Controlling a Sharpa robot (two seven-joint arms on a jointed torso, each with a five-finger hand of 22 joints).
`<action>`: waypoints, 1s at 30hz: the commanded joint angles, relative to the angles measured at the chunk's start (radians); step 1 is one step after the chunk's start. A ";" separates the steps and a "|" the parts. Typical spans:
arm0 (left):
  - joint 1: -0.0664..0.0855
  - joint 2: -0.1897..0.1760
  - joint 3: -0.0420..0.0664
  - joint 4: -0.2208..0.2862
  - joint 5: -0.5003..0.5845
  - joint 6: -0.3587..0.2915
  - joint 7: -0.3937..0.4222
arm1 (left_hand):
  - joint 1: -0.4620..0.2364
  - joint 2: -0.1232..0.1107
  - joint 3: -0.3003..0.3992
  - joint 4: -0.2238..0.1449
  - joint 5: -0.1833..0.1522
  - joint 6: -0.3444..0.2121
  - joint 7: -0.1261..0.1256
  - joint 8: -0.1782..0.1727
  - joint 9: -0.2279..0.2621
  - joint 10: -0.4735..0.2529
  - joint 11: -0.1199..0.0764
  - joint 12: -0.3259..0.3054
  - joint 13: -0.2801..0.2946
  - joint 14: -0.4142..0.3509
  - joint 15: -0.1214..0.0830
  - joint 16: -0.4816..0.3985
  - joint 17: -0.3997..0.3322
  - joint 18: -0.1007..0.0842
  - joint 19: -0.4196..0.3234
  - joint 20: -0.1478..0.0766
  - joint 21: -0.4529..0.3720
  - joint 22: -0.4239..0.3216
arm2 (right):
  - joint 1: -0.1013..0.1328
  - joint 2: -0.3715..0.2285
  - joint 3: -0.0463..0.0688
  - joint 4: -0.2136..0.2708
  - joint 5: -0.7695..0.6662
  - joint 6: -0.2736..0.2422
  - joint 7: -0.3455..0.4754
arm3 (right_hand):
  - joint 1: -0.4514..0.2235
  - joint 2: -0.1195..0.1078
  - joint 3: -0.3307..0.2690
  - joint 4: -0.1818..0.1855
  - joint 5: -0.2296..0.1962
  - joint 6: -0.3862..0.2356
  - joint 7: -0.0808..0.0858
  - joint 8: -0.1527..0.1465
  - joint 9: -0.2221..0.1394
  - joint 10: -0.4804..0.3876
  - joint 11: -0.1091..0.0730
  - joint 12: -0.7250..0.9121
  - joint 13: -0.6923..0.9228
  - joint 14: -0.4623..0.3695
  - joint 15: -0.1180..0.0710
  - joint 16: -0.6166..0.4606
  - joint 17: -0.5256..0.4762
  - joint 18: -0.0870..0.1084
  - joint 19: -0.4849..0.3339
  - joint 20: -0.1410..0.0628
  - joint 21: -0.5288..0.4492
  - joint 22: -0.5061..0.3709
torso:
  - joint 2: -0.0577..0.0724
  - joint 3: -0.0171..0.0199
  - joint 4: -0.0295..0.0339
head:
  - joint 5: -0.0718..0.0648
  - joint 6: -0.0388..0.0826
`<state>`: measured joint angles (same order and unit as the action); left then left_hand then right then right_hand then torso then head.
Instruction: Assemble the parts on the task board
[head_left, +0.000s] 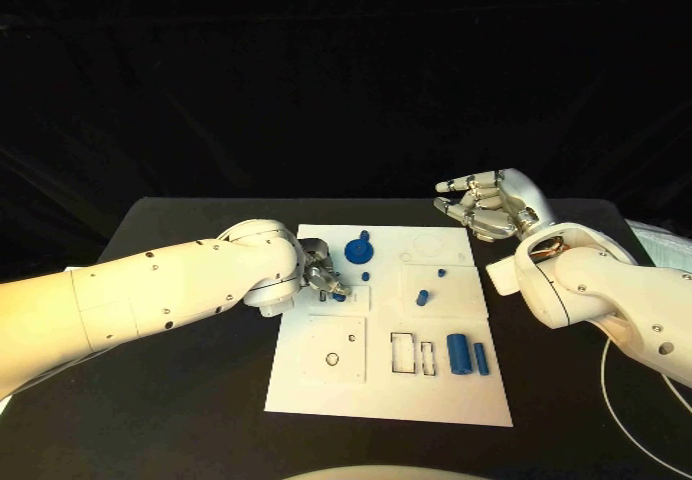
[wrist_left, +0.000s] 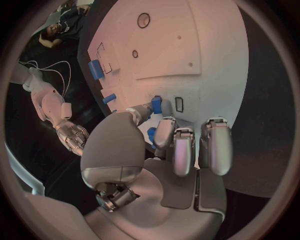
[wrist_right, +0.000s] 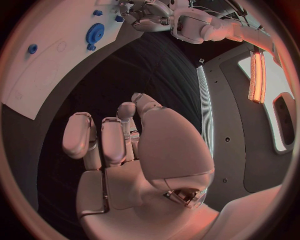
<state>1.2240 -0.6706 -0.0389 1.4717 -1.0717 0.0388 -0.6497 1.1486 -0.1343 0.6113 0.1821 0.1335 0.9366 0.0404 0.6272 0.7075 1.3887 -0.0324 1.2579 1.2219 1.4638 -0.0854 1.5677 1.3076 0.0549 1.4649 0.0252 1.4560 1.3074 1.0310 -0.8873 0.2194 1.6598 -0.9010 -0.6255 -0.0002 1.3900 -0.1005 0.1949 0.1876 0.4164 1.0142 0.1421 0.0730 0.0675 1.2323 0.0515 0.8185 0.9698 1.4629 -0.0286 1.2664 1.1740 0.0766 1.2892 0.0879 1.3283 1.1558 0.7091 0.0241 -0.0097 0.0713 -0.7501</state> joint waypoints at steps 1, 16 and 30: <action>-0.010 0.014 -0.008 -0.016 0.006 0.065 -0.014 | -0.031 0.011 0.100 -0.082 0.003 0.012 -0.010 -0.008 -0.005 0.002 -0.005 -0.006 -0.002 0.107 -0.004 0.003 0.263 -0.015 0.026 -0.002 0.001 0.111 | -0.001 0.001 0.000 0.001 0.003 0.014 0.006 | -0.005 0.000 0.006 -0.001 0.004 0.002 -0.001 0.003 0.001 -0.007 -0.003 -0.003 -0.002 0.027 0.004 0.000 -0.001 0.018 -0.006 -0.001 -0.006 -0.001 | 0.000 0.0002 -0.0008 | 0.001 0.000; -0.010 0.029 -0.008 -0.037 0.009 0.082 -0.014 | -0.117 0.003 0.075 -0.054 0.000 0.035 -0.016 -0.018 -0.023 0.003 -0.009 -0.012 -0.007 0.107 -0.007 0.003 0.263 -0.015 0.026 -0.005 -0.002 0.111 | -0.001 -0.001 0.000 -0.002 0.032 0.031 0.010 | -0.004 -0.001 0.009 -0.002 0.007 -0.001 0.000 0.001 0.000 -0.011 -0.002 -0.009 -0.006 0.025 0.004 -0.005 -0.006 0.020 -0.010 -0.001 -0.010 -0.008 | 0.000 -0.0001 -0.0002 | -0.002 -0.004; -0.009 0.032 -0.005 -0.043 -0.005 0.083 -0.014 | -0.167 -0.012 0.016 -0.036 -0.003 0.059 -0.020 -0.018 -0.043 0.015 -0.013 -0.002 0.004 0.107 -0.009 0.003 0.263 -0.017 0.029 -0.007 0.001 0.118 | -0.001 -0.002 0.000 -0.005 0.041 0.050 0.011 | -0.004 -0.001 0.009 -0.002 0.007 -0.003 0.000 0.001 0.000 -0.013 -0.001 -0.012 -0.009 0.025 0.005 -0.007 -0.008 0.020 -0.012 -0.001 -0.012 -0.010 | 0.000 -0.0002 0.0001 | -0.004 -0.006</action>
<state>1.2286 -0.6457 -0.0348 1.4289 -1.0786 0.0820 -0.6558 0.9886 -0.1452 0.6327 0.1445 0.1301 0.9902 0.0159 0.6109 0.6661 1.3991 -0.0396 1.2493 1.2249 1.4676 -0.0893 1.5677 1.3074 0.0548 1.4649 0.0252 1.4560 1.3073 1.0310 -0.8902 0.2194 1.6545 -0.8634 -0.5983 0.0019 1.3900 -0.1005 0.1977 0.1848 0.4203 1.0142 0.1421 0.0730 0.0675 1.2247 0.0513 0.8093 0.9613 1.4629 -0.0286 1.2664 1.1667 0.0767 1.2819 0.0880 1.3198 1.1463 0.7098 0.0234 -0.0095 0.0671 -0.7560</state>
